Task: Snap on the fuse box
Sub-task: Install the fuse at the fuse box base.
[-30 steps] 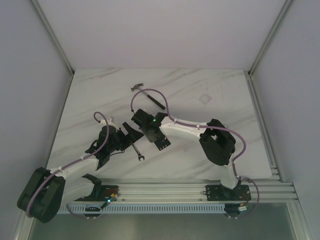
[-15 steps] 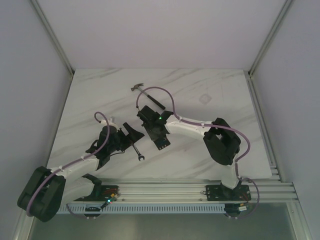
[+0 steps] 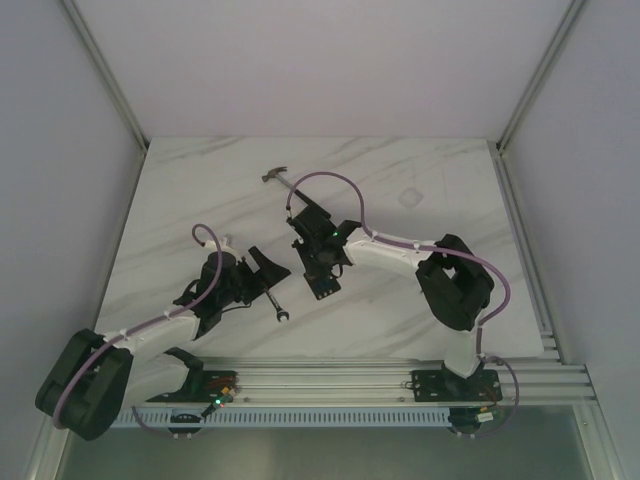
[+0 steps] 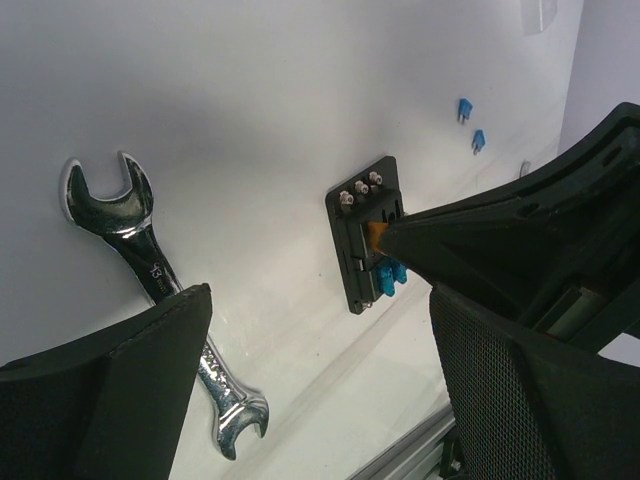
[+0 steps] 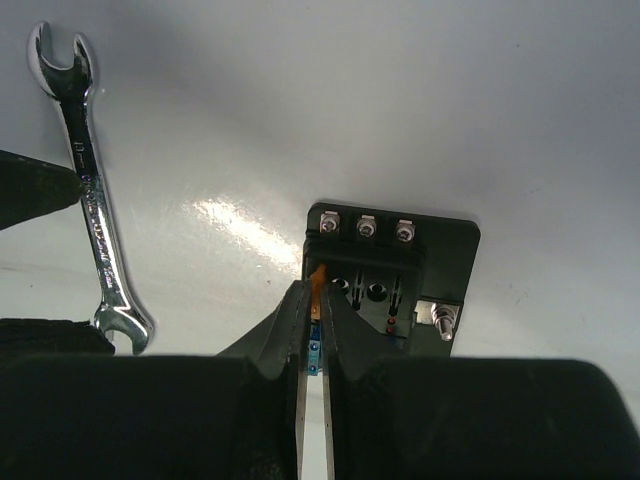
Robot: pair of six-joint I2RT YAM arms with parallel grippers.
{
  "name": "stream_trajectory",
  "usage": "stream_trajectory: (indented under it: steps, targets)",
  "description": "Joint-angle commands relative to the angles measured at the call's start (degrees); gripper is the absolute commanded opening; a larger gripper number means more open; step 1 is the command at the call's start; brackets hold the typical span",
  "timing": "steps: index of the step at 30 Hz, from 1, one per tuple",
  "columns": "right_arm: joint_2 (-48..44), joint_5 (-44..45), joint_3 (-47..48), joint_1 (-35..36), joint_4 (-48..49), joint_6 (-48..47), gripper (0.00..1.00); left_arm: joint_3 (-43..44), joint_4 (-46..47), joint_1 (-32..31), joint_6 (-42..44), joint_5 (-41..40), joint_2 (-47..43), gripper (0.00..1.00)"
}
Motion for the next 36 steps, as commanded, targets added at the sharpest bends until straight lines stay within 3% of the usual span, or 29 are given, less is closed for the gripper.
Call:
stream_trajectory:
  steps: [1, 14, 36]
  targets:
    - [1.99, 1.75, -3.27, -0.56, -2.08, 0.11, 0.00, 1.41, 0.76, -0.57, -0.35, 0.10, 0.56, 0.98]
    - [5.37, 9.34, -4.57, 0.12, -5.94, -0.07, 0.00, 1.56, 0.80, -1.25, -0.50, -0.31, 1.18, 0.98]
    - [15.98, 11.74, -3.55, 0.66, -10.39, 0.65, 0.00, 1.58, 0.85, -1.80, -0.69, -0.59, 1.12, 0.98]
